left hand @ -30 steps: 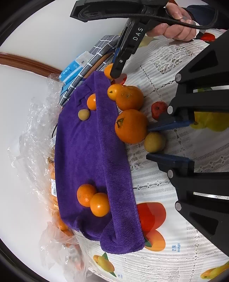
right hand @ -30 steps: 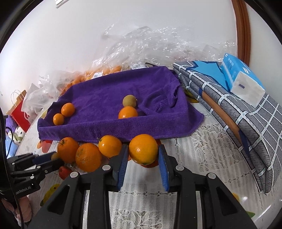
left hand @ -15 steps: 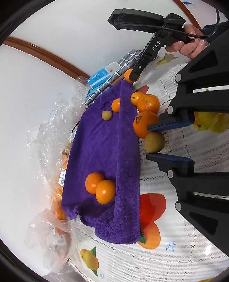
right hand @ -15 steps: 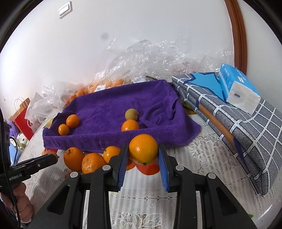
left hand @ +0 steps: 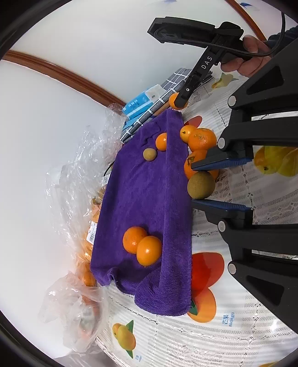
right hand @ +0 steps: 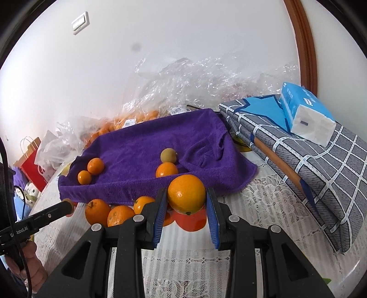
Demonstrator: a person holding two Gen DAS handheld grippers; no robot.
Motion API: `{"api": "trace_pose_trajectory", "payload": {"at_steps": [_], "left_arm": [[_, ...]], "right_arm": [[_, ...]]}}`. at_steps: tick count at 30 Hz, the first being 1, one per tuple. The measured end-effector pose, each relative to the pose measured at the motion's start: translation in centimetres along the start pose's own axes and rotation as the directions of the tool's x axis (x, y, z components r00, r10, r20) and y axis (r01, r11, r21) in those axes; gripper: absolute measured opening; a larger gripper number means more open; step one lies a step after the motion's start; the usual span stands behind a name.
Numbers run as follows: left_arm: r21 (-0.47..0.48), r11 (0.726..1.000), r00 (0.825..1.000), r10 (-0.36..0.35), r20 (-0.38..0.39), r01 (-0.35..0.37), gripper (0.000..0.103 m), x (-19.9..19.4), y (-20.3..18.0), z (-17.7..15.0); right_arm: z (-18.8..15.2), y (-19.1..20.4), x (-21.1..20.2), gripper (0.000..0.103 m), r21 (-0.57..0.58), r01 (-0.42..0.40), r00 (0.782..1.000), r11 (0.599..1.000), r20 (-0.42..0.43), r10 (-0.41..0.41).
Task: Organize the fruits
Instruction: 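Grasp the small yellow-green fruit with the left gripper while the right gripper grasps an orange, then lift both held fruits and carry them over the purple towel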
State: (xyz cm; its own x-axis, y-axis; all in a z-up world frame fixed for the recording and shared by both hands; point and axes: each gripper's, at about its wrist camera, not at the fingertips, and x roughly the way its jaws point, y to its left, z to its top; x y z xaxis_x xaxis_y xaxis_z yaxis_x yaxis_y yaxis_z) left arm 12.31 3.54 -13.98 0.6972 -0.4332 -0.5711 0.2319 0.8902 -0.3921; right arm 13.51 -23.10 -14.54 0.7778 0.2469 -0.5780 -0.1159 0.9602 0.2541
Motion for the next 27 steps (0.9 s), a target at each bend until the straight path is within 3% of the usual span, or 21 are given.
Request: {"api": "trace_pose_trajectory", "payload": {"at_steps": [8,14,19,23,27], "left_arm": [[0.019,0.998,0.996,0.054,0.068,-0.055,0.024,-0.9,-0.6,0.0],[0.006,0.996,0.994,0.090,0.055,-0.090,0.024,-1.2,-0.6,0.7],[0.017,0.995,0.990,0.095,0.104,-0.097,0.024,-1.8,-1.3,4.0],[0.011,0.993,0.976,0.112,0.186,-0.116,0.024,-1.8,-1.4,6.9],[-0.029,0.993,0.969,0.122,0.215,-0.119,0.024,-0.5,-0.6,8.2]], "right_arm": [[0.0,0.0,0.0,0.033,0.006,-0.001,1.000,1.000,0.003,0.001],[0.6,0.2,0.0,0.033,0.015,-0.005,1.000,1.000,-0.028,0.006],[3.1,1.5,-1.1,0.033,-0.029,-0.018,1.000,0.999,0.015,0.018],[5.6,2.1,-1.3,0.033,-0.027,-0.038,0.997,0.999,0.064,0.040],[7.8,2.4,-0.3,0.033,-0.036,-0.011,0.994,0.999,0.108,0.015]]}}
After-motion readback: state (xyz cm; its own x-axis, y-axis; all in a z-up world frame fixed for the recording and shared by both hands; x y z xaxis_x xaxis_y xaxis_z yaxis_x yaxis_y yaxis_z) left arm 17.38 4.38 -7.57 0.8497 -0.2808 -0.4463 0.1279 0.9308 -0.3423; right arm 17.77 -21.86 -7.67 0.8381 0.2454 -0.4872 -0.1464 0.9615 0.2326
